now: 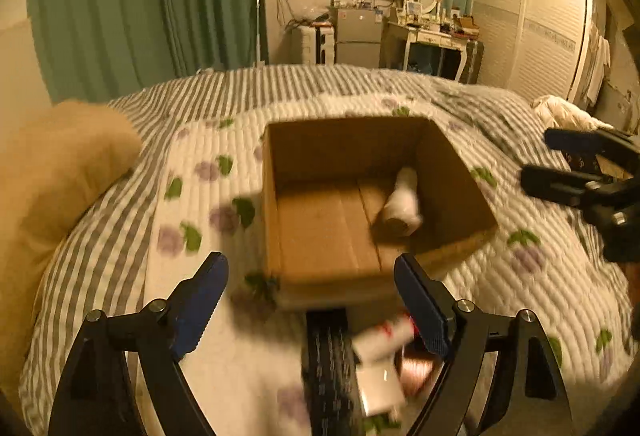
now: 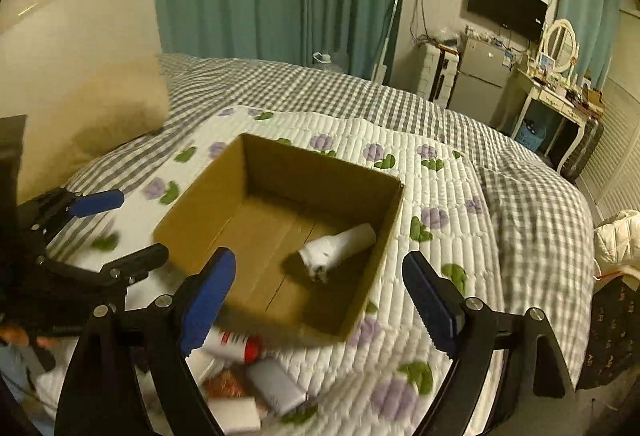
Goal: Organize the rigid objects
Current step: 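Lower the white device into the cardboard box and open the right gripper, then grasp the black TV remote with the left gripper while the right grasps the black USB charger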
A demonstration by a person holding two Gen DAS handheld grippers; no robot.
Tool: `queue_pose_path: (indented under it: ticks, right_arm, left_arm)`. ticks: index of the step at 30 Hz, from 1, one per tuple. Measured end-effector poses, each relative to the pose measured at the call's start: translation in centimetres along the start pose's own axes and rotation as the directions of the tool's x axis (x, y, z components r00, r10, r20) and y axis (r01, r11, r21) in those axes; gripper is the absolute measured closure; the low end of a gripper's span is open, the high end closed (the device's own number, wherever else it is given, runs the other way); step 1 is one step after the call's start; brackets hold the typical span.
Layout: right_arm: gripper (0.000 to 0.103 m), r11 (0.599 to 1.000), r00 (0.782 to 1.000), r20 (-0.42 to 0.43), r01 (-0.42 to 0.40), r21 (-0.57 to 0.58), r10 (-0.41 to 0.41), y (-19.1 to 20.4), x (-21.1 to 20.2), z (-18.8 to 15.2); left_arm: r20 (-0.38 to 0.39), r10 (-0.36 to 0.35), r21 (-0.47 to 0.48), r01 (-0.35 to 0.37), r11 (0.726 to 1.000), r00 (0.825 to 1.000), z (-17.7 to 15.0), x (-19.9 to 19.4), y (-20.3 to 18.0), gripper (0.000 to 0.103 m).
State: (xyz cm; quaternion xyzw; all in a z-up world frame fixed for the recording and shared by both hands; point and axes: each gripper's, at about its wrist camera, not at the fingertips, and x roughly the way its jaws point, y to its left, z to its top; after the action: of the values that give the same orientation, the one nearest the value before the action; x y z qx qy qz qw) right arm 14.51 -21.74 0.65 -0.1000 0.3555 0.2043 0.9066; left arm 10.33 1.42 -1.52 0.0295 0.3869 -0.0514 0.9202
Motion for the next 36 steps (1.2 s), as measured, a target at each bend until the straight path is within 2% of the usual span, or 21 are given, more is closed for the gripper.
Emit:
queue_pose_path:
  ticks: [5, 11, 14, 16, 18, 20, 24, 26, 29, 32, 34, 36]
  right_arm:
    - [0.017, 0.997, 0.998, -0.065, -0.027, -0.065, 0.023, 1.5, -0.6, -4.5]
    - [0.017, 0.993, 0.981, -0.191, -0.063, -0.099, 0.043, 2.7, 4.0, -9.1]
    - [0.017, 0.992, 0.968, -0.243, -0.09, -0.094, 0.065, 3.0, 6.3, -10.0]
    - [0.017, 0.99, 0.961, -0.266, -0.1, -0.096, 0.072, 3.1, 7.2, -10.2]
    - [0.017, 0.99, 0.956, -0.283, -0.11, -0.085, 0.082, 3.1, 7.8, -10.3]
    - [0.017, 0.99, 0.949, -0.301, -0.121, -0.079, 0.092, 3.0, 8.5, -10.5]
    - [0.017, 0.988, 0.916, -0.38, -0.151, -0.036, 0.126, 2.7, 10.7, -10.9]
    - [0.017, 0.988, 0.905, -0.405, -0.152, -0.019, 0.131, 2.6, 11.6, -11.0]
    - [0.018, 0.987, 0.901, -0.414, -0.157, -0.024, 0.134, 2.9, 12.1, -10.6]
    - [0.018, 0.986, 0.892, -0.433, -0.162, -0.046, 0.126, 3.4, 12.9, -10.5]
    - [0.021, 0.984, 0.882, -0.454, -0.169, -0.057, 0.126, 3.7, 13.7, -10.6]
    - [0.029, 0.983, 0.871, -0.477, -0.171, -0.071, 0.117, 4.1, 14.7, -10.5]
  left_arm:
    - [-0.065, 0.019, -0.022, -0.02, 1.0, 0.998, -4.1, 0.1, 0.1, 0.016]
    - [-0.192, -0.022, -0.059, 0.01, 0.998, 0.981, -7.3, 3.6, -1.0, 0.017]
    - [-0.232, 0.002, -0.015, -0.006, 1.0, 0.973, -7.6, 5.6, -2.0, 0.026]
    - [-0.274, 0.026, -0.018, -0.033, 0.999, 0.961, -7.6, 7.1, -1.9, 0.038]
    - [-0.3, 0.036, -0.029, -0.047, 0.998, 0.953, -7.6, 8.3, -1.7, 0.041]
    - [-0.308, 0.025, -0.046, -0.04, 0.998, 0.951, -7.3, 8.9, -1.6, 0.042]
    - [-0.322, -0.021, -0.089, -0.008, 0.996, 0.947, -7.2, 9.5, -1.3, 0.06]
    - [-0.317, -0.029, -0.092, 0.0, 0.996, 0.948, -7.3, 9.4, -1.3, 0.061]
    - [-0.308, -0.046, -0.119, 0.01, 0.993, 0.95, -7.3, 8.5, -0.9, 0.061]
    - [-0.263, -0.067, -0.137, 0.031, 0.99, 0.962, -7.0, 6.5, -0.8, 0.061]
    - [-0.232, -0.079, -0.147, 0.046, 0.988, 0.97, -6.8, 4.9, -0.7, 0.061]
    - [-0.203, -0.087, -0.15, 0.057, 0.987, 0.975, -6.7, 3.3, -0.5, 0.061]
